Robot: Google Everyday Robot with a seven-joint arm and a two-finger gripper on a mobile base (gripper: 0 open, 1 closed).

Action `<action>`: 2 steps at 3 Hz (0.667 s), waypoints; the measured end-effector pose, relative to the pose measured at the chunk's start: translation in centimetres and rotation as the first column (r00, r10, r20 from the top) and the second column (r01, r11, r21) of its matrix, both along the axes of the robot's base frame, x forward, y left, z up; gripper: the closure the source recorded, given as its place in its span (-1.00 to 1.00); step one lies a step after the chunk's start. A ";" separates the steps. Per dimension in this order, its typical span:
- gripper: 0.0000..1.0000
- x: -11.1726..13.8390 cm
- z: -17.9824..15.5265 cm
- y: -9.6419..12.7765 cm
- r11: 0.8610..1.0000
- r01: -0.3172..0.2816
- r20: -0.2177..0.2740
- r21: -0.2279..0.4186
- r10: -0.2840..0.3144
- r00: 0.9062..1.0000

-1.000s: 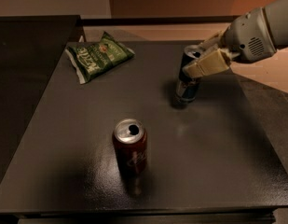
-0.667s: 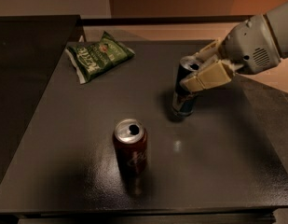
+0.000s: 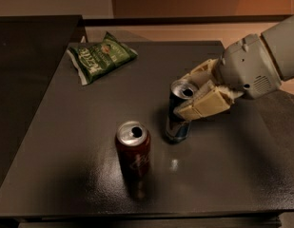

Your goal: Move redbull can near coke can

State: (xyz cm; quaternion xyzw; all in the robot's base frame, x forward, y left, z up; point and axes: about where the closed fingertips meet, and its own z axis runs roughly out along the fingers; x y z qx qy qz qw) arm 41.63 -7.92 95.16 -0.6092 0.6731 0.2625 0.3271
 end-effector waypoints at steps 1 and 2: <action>1.00 -1.6 -0.8 1.0 0.999 -0.045 0.035 -0.028 0.046 0.998; 1.00 -2.4 -1.8 1.7 0.996 -0.076 0.032 -0.041 0.077 0.996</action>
Offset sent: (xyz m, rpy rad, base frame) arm -0.0317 0.0199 -0.0341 -0.0491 -0.0240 0.1104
